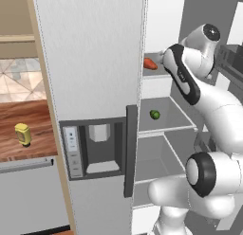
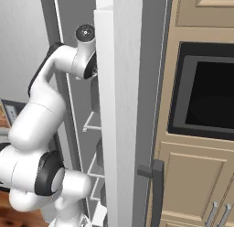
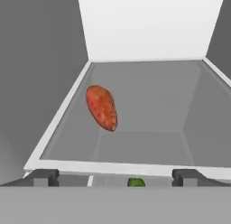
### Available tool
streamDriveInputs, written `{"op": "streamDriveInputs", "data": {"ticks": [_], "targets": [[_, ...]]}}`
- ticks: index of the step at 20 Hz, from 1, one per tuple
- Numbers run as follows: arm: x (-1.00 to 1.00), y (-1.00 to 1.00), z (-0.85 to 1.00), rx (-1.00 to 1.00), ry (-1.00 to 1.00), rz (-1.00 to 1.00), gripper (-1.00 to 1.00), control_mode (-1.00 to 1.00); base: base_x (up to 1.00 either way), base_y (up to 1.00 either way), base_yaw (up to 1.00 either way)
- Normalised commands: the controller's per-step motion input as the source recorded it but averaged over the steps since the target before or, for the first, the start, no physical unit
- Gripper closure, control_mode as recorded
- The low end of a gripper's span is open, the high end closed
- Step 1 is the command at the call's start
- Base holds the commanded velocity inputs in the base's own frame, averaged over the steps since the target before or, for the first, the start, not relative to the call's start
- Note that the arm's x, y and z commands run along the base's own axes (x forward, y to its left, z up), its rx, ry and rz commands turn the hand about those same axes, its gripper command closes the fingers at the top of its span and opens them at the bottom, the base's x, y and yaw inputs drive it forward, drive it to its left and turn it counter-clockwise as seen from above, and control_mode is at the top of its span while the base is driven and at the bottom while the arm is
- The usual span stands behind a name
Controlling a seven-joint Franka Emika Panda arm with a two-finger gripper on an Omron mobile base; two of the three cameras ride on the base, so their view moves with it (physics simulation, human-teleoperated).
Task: Place the mustard and mayonnaise from the counter to the top shelf of the fridge. If the existing items in the fridge are on the top shelf, move them to other shelves.
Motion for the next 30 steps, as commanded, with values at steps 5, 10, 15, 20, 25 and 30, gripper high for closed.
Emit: {"op": "streamDriveInputs", "data": {"ticks": [5, 10, 15, 20, 25, 30], "targets": [[0.8, 0.0, 0.0, 0.0, 0.09, 0.11, -1.0, -1.0, 0.0, 0.0, 0.0], [0.59, 0.0, -0.05, 0.0, 0.09, 0.18, -1.0, -1.0, 0.0, 0.0, 0.0], [0.22, 0.0, -0.18, -0.02, -0.01, 0.19, -1.0, -1.0, 0.0, 0.0, 0.0], [0.14, 0.02, -0.18, -0.04, 0.03, 0.1, -1.0, -1.0, 0.0, 0.0, 0.0], [0.22, 0.09, -0.32, -0.08, 0.04, 0.01, -1.0, -1.0, 0.0, 0.0, 0.0], [0.28, 0.15, -0.18, -0.07, 0.0, 0.0, -1.0, -1.0, 0.0, 0.0, 0.0]]}}
